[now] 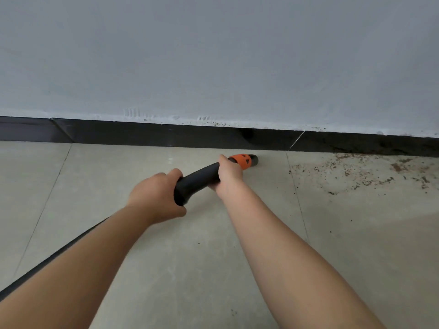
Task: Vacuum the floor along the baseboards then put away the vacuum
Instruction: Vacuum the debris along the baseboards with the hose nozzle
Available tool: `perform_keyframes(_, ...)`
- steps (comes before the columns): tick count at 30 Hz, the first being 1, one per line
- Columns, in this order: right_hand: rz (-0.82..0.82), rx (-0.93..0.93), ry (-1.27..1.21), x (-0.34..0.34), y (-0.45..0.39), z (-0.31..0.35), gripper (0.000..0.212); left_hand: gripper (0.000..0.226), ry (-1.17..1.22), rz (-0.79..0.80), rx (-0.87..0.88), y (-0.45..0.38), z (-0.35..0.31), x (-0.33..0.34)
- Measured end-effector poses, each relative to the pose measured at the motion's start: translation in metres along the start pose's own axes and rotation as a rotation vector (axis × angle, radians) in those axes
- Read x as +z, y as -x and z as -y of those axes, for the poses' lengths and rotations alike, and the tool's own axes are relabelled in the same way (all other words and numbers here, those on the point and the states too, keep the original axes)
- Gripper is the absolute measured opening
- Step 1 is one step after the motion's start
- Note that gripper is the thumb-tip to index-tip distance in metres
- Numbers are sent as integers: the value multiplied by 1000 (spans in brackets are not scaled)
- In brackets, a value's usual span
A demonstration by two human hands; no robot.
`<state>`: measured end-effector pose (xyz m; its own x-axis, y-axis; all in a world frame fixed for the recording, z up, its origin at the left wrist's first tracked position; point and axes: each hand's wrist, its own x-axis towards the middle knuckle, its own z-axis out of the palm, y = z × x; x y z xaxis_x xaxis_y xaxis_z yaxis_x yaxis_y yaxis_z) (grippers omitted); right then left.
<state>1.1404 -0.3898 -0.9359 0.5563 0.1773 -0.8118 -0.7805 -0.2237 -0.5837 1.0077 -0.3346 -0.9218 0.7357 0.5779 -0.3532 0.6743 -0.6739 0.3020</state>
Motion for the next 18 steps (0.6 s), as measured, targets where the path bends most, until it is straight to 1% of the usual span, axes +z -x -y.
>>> perform_keyframes(4, 107, 54, -20, 27, 14, -19, 53, 41, 29, -35, -71, 17, 35, -8)
perform_keyframes(7, 128, 58, -32, 44, 25, -29, 55, 46, 51, -55, -104, 28, 53, -16)
perform_keyframes(10, 117, 88, -68, 58, 36, -44, 57, 46, 57, -15, -118, 35, 70, -27)
perform_keyframes(13, 62, 132, -109, 62, 39, -58, 58, 45, 35, 51, -95, 38, 79, -29)
perform_keyframes(18, 11, 122, -112, 46, 32, -57, 54, 44, 54, 103, -55, 36, 66, -18)
